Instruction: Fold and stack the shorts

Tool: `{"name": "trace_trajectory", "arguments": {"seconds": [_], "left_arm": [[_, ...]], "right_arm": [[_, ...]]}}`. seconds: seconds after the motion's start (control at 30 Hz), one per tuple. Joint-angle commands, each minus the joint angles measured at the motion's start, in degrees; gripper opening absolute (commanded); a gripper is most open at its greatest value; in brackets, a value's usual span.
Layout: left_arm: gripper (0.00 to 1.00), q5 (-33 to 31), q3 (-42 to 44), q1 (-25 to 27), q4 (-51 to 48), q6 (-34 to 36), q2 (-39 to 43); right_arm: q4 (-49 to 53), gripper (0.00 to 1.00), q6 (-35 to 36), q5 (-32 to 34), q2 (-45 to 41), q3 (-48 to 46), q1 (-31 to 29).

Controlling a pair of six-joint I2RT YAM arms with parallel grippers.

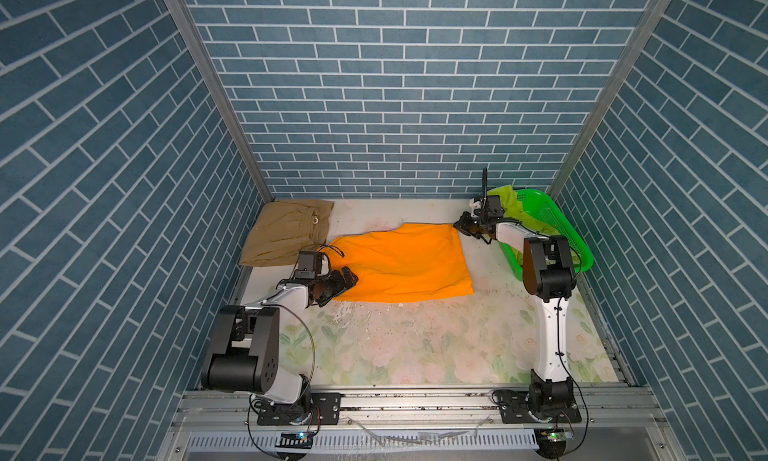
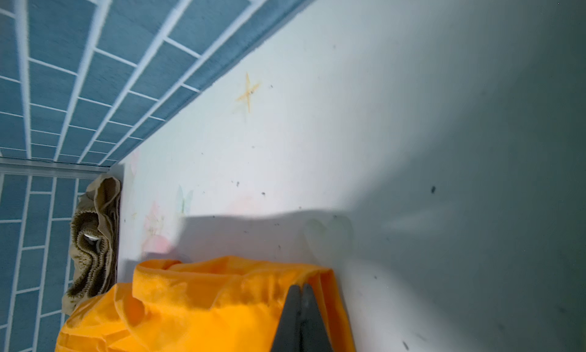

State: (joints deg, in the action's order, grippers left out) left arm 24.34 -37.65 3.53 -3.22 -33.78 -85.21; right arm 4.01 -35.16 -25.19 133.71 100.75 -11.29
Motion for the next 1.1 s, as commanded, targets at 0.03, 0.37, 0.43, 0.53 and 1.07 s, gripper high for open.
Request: {"name": "trace_trajectory", "arguments": {"seconds": [0.03, 0.37, 0.43, 0.53, 1.07], "left_arm": [[1.0, -2.1, 3.2, -1.2, -2.3, 1.2, 0.0], [1.0, 0.1, -1.7, -1.1, -5.5, 0.8, 3.8], [1.0, 0.2, -4.8, -1.1, -7.4, 0.9, 5.2], [1.0, 0.4, -8.9, -1.0, -8.9, 0.7, 6.4], [1.0, 1.1, -25.6, 2.5, -1.1, -2.8, -15.9]], "right_arm": [[2.4, 0.0, 0.6, 1.2, 1.8, 6.1, 0.5], [4.2, 0.46, 2.9, 1.8, -0.6, 2.5, 0.3], [4.5, 0.63, 4.0, 2.2, -3.2, 0.7, 0.3], [4.6, 0.85, 5.1, 2.3, -7.7, -3.3, -0.1], [3.2, 0.98, 6.6, 11.1, -38.1, -44.4, -6.8]]}}
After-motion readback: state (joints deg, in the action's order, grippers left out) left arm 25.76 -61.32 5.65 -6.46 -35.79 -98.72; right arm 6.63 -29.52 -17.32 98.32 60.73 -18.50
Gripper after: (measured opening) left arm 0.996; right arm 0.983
